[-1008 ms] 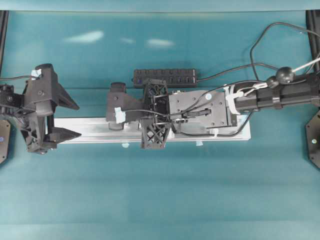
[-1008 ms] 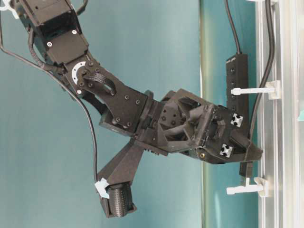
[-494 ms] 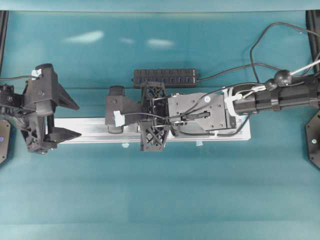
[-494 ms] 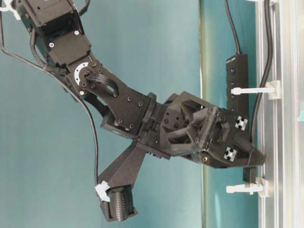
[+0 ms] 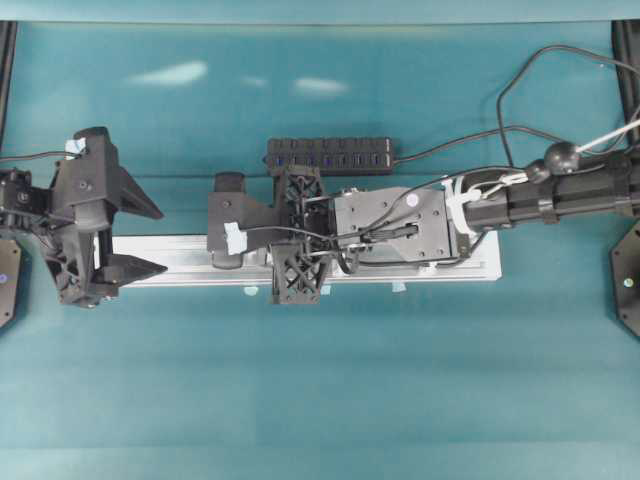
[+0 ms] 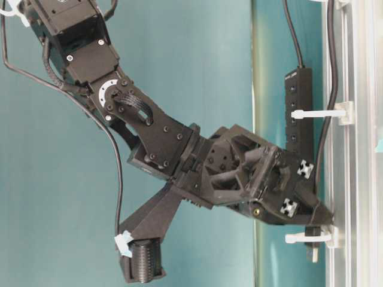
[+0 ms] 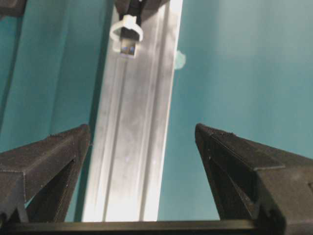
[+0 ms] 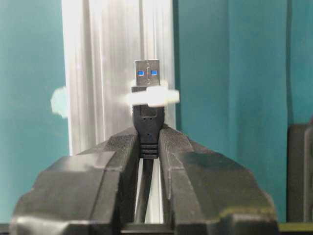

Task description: Pass the USB cable through three rings with both arms.

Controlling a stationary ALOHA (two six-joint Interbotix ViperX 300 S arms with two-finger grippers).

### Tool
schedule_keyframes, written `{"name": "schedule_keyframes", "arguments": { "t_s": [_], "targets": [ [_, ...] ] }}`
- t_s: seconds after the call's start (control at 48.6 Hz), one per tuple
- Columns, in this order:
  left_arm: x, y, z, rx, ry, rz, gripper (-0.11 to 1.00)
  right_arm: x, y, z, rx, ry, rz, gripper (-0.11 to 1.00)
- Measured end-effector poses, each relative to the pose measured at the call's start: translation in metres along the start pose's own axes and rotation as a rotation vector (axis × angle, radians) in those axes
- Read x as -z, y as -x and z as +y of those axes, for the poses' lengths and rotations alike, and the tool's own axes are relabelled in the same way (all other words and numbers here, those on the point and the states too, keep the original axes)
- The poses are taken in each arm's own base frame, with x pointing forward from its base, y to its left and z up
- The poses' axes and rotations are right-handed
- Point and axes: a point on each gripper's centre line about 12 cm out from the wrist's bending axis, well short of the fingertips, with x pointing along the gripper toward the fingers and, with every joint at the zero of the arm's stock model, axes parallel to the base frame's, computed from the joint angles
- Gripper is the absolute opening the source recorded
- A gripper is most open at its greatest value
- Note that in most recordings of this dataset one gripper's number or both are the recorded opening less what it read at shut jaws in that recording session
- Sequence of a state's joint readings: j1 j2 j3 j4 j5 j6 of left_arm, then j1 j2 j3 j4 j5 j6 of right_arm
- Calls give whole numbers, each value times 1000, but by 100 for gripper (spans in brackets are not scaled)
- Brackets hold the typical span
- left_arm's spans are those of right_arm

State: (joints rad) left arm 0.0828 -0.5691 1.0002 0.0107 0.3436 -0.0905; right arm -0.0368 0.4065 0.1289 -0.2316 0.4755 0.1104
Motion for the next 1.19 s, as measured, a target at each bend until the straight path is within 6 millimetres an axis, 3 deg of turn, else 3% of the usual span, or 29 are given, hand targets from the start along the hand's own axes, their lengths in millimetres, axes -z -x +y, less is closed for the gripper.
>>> {"name": "schedule_keyframes", "arguments": {
  "t_s": [1.194],
  "targets": [
    [6,-98,0,5,-19,-21,95,0,-2,2,-26,-26,-93,-6]
  ]
}}
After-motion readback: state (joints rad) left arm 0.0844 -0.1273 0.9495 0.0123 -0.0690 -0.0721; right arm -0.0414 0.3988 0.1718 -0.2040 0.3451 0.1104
